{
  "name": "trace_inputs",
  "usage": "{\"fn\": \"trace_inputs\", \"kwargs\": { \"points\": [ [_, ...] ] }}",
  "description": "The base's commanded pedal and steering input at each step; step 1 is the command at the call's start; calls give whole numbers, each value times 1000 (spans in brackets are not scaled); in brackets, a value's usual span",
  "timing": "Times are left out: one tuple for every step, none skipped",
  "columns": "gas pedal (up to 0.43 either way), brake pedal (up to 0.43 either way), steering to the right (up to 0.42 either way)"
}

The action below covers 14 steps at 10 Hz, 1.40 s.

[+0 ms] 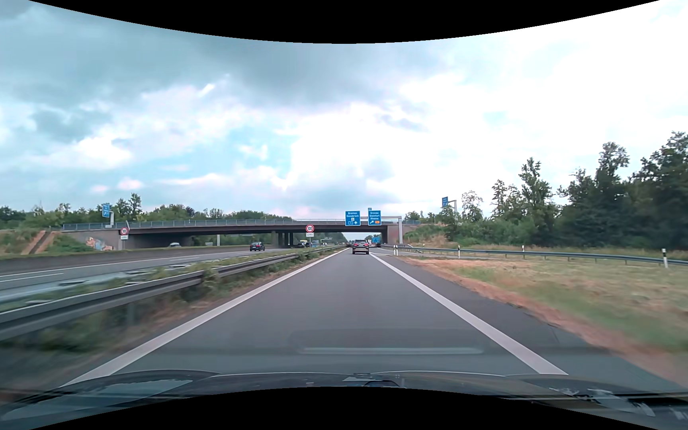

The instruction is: Follow the waypoints while adhering to traffic rules and regulations

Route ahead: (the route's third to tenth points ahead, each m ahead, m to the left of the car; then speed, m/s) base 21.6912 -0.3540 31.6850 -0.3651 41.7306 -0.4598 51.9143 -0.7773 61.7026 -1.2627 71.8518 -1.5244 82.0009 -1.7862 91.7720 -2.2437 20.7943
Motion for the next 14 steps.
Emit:
{"fn": "trace_inputs", "kwargs": {
  "points": [
    [157,0,0],
    [157,0,0],
    [157,0,0],
    [169,0,0],
    [169,0,0],
    [169,0,0],
    [169,0,0],
    [169,0,0],
    [169,0,0],
    [169,0,0],
    [169,0,0],
    [169,0,0],
    [169,0,0],
    [169,0,0]
  ]
}}
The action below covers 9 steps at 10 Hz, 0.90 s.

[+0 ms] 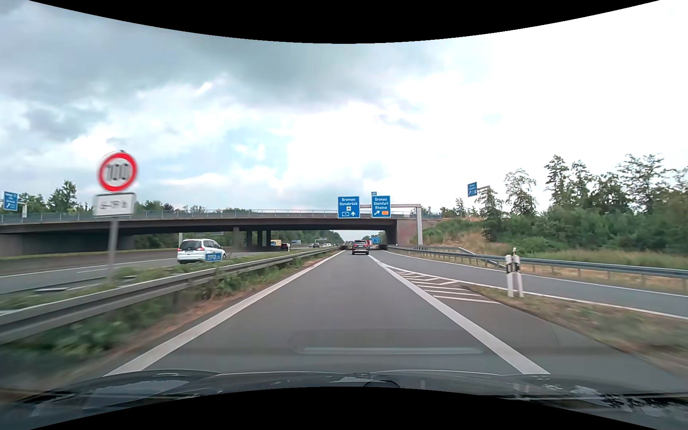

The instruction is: Follow the waypoints while adhering to traffic rules and regulations

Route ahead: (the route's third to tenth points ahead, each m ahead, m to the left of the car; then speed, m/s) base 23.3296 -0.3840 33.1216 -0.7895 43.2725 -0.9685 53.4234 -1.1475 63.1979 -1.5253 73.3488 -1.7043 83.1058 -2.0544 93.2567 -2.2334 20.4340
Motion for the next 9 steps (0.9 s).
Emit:
{"fn": "trace_inputs", "kwargs": {
  "points": [
    [169,0,-1],
    [177,0,0],
    [177,0,0],
    [177,0,0],
    [189,0,0],
    [189,0,1],
    [189,0,1],
    [189,0,1],
    [189,0,1]
  ]
}}
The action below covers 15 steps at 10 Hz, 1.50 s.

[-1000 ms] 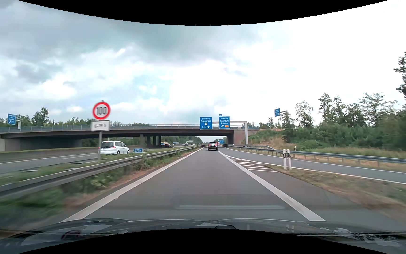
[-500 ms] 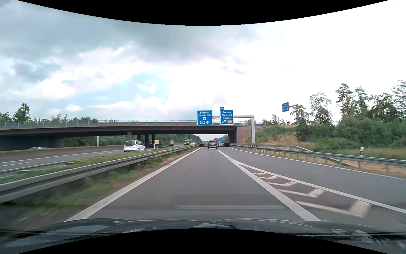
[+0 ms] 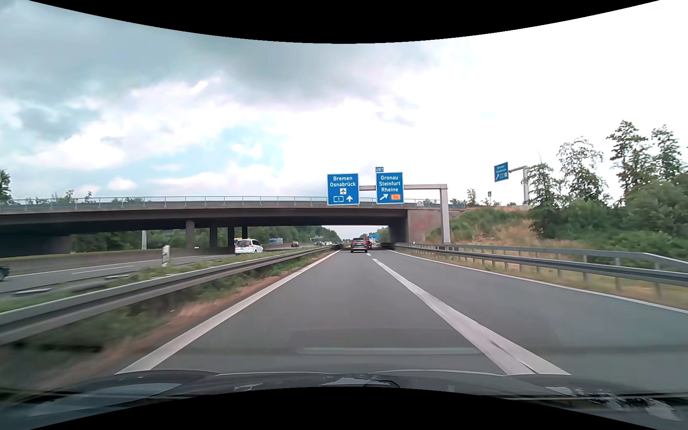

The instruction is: Follow the waypoints while adhering to traffic rules and regulations

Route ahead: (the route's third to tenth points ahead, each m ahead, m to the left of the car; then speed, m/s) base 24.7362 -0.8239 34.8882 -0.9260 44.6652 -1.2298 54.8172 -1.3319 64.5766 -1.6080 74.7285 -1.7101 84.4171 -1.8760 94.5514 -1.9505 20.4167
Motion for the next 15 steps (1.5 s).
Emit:
{"fn": "trace_inputs", "kwargs": {
  "points": [
    [189,0,1],
    [197,0,2],
    [197,0,4],
    [197,0,5],
    [197,0,6],
    [197,0,6],
    [197,0,6],
    [197,0,6],
    [197,0,6],
    [197,0,6],
    [197,0,6],
    [197,0,6],
    [197,0,6],
    [197,0,6],
    [197,0,5]
  ]
}}
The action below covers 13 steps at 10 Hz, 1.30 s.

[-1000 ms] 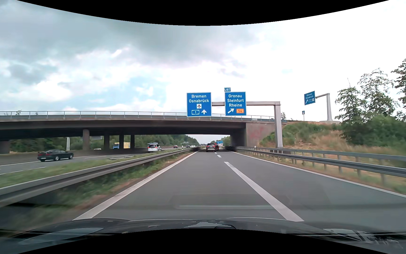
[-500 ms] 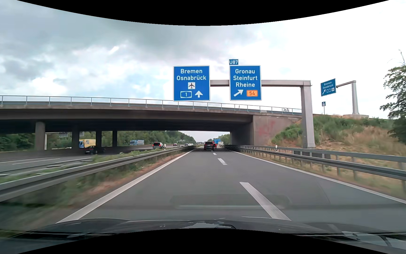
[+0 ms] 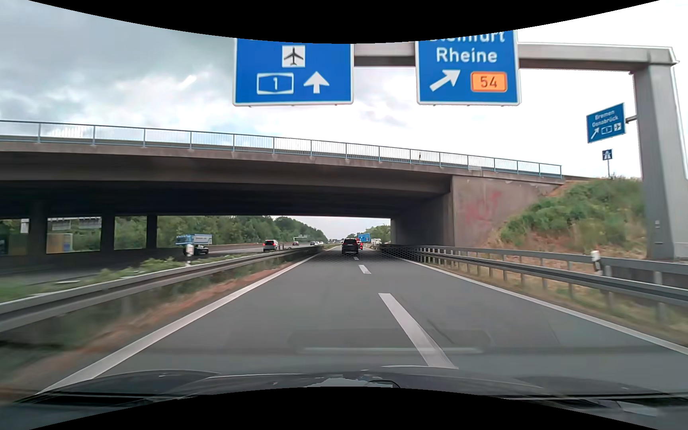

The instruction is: Follow the waypoints while adhering to traffic rules and regulations

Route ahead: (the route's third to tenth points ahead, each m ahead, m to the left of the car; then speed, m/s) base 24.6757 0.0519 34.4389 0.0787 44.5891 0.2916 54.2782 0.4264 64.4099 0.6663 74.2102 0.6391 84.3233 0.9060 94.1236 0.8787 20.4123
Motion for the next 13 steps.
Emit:
{"fn": "trace_inputs", "kwargs": {
  "points": [
    [197,0,5],
    [197,0,5],
    [189,0,5],
    [189,0,5],
    [189,0,4],
    [150,0,4],
    [150,0,3],
    [150,0,0],
    [138,0,-1],
    [138,0,-1],
    [138,0,-1],
    [138,0,-1],
    [138,0,-1]
  ]
}}
